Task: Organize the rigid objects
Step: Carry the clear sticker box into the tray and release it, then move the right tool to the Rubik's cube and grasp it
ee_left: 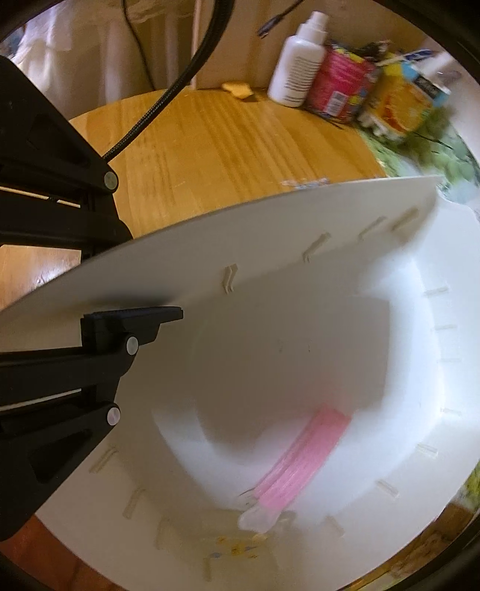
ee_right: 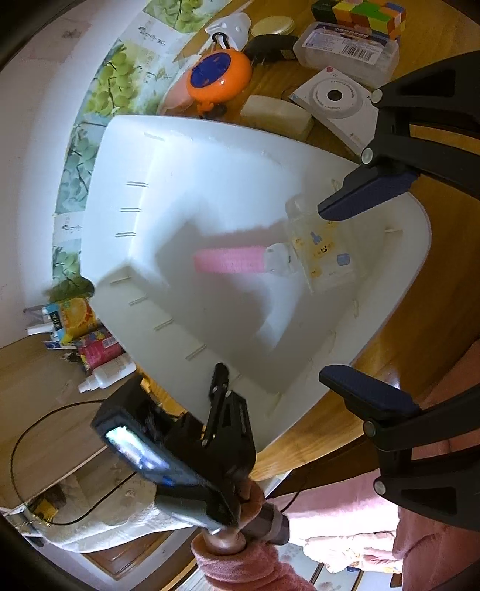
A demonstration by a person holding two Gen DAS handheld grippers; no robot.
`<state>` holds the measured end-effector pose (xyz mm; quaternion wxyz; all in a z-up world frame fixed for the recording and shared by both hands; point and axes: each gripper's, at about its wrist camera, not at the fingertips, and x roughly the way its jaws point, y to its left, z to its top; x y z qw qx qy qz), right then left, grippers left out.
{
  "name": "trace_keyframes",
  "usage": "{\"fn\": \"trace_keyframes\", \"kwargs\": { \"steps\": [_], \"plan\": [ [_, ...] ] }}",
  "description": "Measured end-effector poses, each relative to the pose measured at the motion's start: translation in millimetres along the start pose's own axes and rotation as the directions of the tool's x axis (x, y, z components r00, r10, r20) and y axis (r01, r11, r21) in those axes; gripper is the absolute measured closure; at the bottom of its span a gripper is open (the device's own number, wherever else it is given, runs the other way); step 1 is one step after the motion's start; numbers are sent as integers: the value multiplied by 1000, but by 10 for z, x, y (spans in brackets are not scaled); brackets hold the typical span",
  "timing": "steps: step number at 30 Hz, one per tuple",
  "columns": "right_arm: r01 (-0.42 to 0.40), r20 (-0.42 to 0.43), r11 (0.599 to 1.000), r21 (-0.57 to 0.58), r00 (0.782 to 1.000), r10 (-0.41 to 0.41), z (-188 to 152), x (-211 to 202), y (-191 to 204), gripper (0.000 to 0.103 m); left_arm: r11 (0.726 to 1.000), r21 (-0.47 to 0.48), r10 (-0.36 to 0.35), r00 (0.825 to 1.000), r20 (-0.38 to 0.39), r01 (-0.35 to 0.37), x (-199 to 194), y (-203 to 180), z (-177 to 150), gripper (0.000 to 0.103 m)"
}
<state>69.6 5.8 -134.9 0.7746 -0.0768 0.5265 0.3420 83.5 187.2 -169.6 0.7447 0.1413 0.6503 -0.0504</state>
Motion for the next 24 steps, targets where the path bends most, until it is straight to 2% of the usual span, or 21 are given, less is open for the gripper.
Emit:
{"fn": "trace_keyframes", "kwargs": {
  "steps": [4, 7, 11, 13, 16, 20, 24],
  "plan": [
    [27, 69, 999, 25, 997, -29, 20, -102, -73, 22, 999, -41, 12, 999, -33, -14, 70, -8, 52, 91],
    [35, 131, 996, 78, 990, -45, 18, -233, -180, 21, 996, -86, -13, 999, -48, 9, 77, 37, 80, 92],
    [57, 208, 986, 158, 974, -90, -49, -424, -338, 21, 984, -174, -40, 997, -62, 29, 111, 136, 188, 93],
    [79, 236, 976, 202, 963, -127, -76, -517, -439, 21, 983, -181, -28, 998, -62, 16, 112, 134, 235, 93],
    [104, 256, 955, 279, 950, -179, -151, -644, -631, 19, 991, -132, 21, 999, -47, -27, 98, 122, 332, 93],
    [131, 234, 911, 392, 943, -236, -267, -711, -947, 19, 995, -67, 67, 998, -21, -68, 97, 66, 389, 91],
    [164, 210, 862, 479, 932, -294, -440, -800, -1207, 19, 987, 43, 155, 987, 30, -156, 92, -83, 483, 86]
  ]
}}
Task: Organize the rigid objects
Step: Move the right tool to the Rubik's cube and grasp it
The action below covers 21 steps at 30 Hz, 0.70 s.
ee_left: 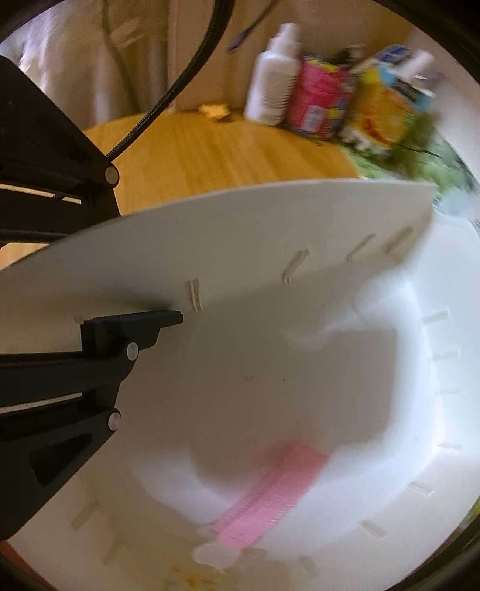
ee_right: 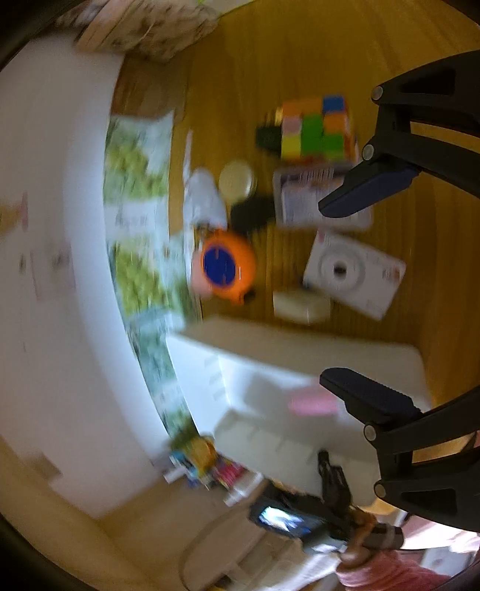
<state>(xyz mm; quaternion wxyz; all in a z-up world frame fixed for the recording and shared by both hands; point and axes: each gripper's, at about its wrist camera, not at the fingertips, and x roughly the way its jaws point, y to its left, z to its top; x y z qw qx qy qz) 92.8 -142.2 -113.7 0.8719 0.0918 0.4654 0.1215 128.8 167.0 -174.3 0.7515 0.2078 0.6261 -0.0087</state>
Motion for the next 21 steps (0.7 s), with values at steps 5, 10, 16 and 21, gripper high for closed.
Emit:
{"fn": "trace_keyframes", "kwargs": {
  "steps": [5, 10, 16, 21],
  "plan": [
    [102, 1, 993, 62, 995, -103, 19, -76, -304, 19, 997, 70, 18, 999, 32, -20, 8, -62, 110, 86],
    [189, -27, 973, 134, 982, -187, 33, -67, -595, 19, 997, 82, 11, 999, 30, -14, -1, -83, 45, 86],
    [268, -105, 948, 169, 962, -254, 26, 105, -843, 19, 998, 66, -7, 1000, 11, 6, -63, -92, 11, 86],
    [300, -139, 942, 152, 950, -281, 38, 245, -931, 26, 997, 75, -27, 1000, -2, 27, -50, -81, 2, 86]
  ]
}}
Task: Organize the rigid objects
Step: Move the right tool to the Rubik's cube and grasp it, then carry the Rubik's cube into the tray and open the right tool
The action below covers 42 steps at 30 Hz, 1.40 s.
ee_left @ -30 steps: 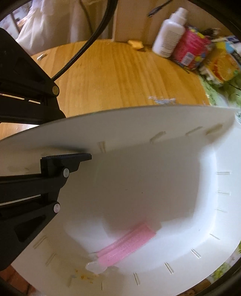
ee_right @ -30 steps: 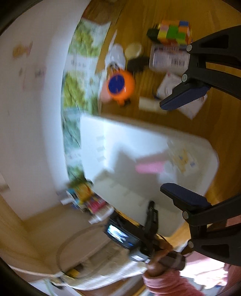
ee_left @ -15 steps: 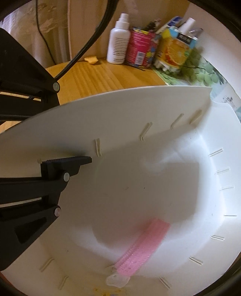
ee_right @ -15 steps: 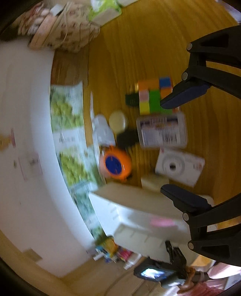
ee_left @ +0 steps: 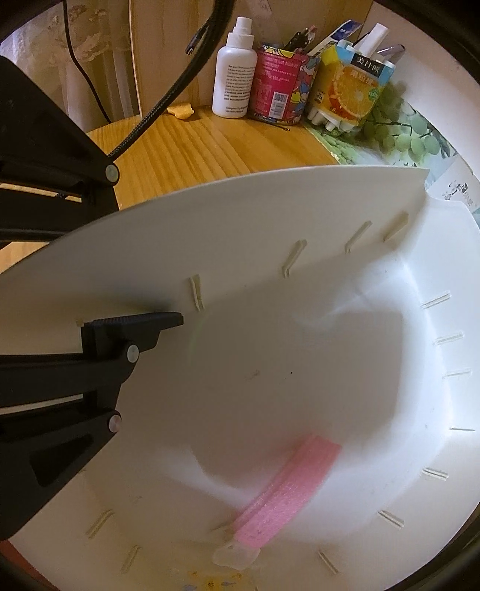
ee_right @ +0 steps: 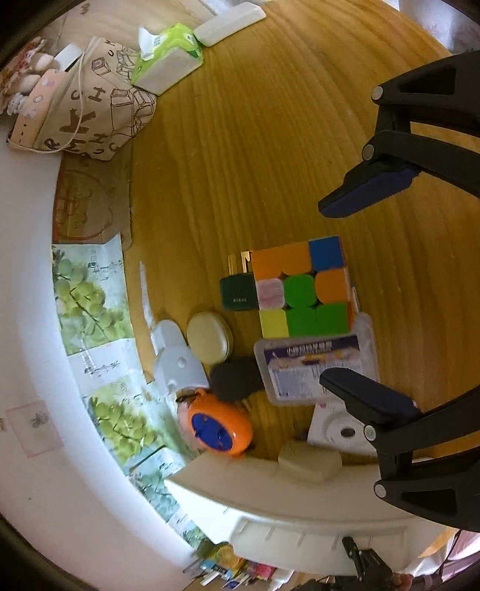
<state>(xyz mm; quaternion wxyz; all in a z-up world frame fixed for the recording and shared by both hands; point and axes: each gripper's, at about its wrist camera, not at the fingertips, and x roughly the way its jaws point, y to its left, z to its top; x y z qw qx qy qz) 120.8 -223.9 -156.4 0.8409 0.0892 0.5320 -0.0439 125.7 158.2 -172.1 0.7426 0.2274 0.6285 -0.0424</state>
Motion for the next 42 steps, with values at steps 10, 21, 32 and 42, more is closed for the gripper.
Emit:
{"fn": "trace_keyframes", "kwargs": {
  "steps": [10, 21, 32, 42],
  "plan": [
    [6, -3, 999, -41, 1000, -6, 35, 111, 1, 46, 996, -67, -66, 996, -62, 62, 29, 88, 4, 86],
    [28, 16, 998, -49, 999, -28, 6, -32, 44, 46, 966, -208, -186, 973, -140, 155, 120, 316, -90, 86],
    [17, 102, 999, -27, 995, -14, 2, -470, 199, 46, 915, -326, -310, 932, -190, 238, 91, 472, -240, 91],
    [-24, 146, 998, -64, 989, 33, -88, -779, 646, 47, 904, -347, -325, 928, -181, 249, -88, 632, -373, 92]
  ]
}}
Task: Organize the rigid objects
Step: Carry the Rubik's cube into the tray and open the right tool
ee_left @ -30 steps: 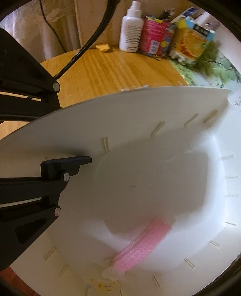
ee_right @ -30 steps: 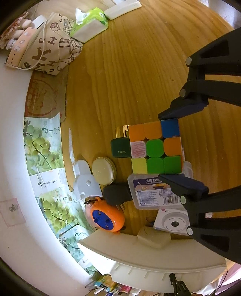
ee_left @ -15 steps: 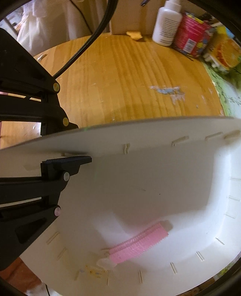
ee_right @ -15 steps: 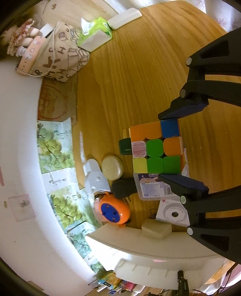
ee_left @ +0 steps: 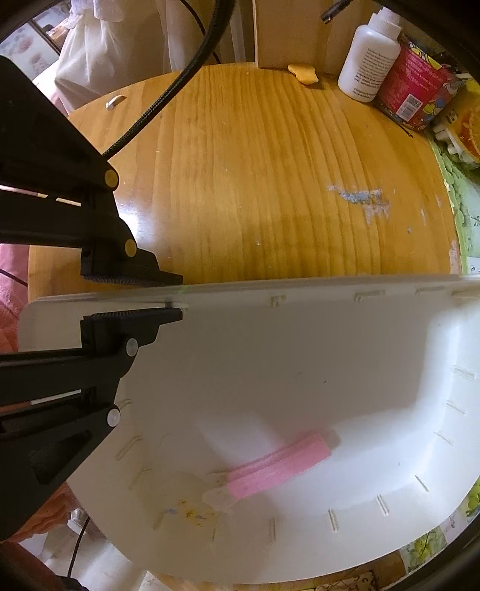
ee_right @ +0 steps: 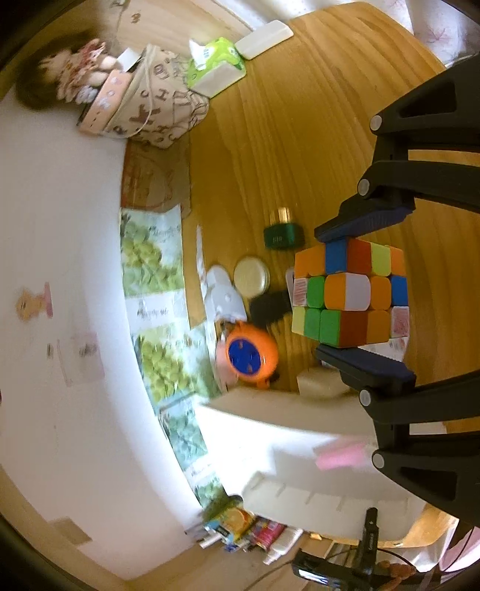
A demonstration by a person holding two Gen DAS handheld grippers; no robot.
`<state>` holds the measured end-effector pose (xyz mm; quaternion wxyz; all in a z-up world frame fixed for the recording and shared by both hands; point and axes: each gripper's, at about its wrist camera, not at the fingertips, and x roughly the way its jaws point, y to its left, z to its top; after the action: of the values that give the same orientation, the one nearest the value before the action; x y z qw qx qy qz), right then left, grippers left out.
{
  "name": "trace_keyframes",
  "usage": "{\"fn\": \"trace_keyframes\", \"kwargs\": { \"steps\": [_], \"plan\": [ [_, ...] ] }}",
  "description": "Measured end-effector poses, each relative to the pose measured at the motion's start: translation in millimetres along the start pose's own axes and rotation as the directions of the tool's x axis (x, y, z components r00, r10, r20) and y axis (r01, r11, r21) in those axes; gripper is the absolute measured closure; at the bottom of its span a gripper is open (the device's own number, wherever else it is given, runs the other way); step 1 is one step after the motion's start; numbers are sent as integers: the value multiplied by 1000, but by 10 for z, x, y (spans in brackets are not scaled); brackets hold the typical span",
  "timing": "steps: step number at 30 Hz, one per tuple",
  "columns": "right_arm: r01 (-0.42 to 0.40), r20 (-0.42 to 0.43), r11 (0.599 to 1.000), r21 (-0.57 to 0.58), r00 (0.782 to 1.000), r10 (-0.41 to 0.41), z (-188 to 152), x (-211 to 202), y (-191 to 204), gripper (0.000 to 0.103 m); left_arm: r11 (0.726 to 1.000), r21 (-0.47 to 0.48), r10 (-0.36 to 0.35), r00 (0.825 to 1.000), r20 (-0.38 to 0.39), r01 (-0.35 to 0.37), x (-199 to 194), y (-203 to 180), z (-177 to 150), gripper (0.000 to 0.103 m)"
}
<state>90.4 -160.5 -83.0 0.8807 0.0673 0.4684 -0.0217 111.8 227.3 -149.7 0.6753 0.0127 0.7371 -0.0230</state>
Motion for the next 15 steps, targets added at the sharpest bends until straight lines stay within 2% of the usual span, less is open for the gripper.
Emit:
{"fn": "trace_keyframes", "kwargs": {
  "steps": [9, 15],
  "plan": [
    [-126, -6, 986, -106, 992, 126, -75, -132, 569, 47, 999, 2, 43, 996, 74, -43, -230, -5, -233, 95],
    [-228, -14, 958, -175, 973, 229, -58, -169, 961, 47, 998, -58, 30, 997, 65, -26, -221, -44, -342, 95]
  ]
}}
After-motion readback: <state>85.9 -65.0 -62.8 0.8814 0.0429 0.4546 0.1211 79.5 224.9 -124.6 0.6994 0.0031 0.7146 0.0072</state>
